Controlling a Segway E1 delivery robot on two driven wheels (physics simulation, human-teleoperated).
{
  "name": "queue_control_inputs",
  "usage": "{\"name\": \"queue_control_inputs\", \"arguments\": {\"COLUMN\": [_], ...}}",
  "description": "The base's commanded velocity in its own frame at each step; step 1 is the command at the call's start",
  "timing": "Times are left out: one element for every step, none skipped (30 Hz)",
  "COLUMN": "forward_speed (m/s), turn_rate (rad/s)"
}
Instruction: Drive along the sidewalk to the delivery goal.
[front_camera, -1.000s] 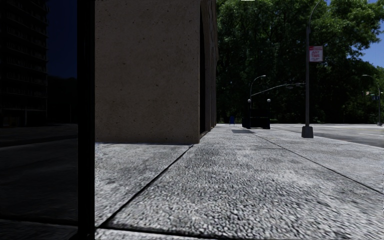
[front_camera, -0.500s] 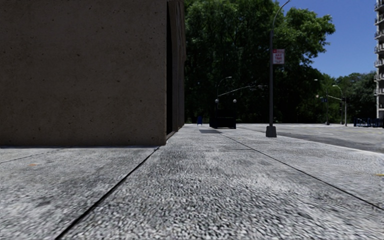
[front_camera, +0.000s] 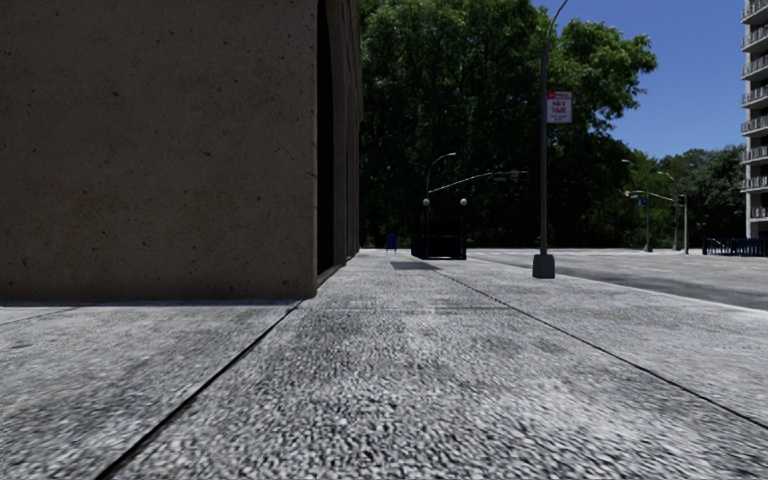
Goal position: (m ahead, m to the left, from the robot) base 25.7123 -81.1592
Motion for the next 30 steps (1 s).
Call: {"name": "queue_control_inputs", "arguments": {"forward_speed": [2.00,2.00,2.00,2.00,2.00,2.00,2.00,2.00,2.00,2.00,2.00,2.00,2.00,2.00,2.00,2.00,2.00,2.00,2.00,2.00,2.00,2.00,2.00,2.00,2.00,2.00,2.00,2.00,2.00,2.00], "turn_rate": [0.00,0.00,0.00,0.00,0.00,0.00,0.00,0.00,0.00,0.00,0.00,0.00,0.00,0.00,0.00,0.00,0.00,0.00,0.00,0.00,0.00,0.00,0.00,0.00,0.00,0.01,0.05,0.07,0.07,0.11]}}
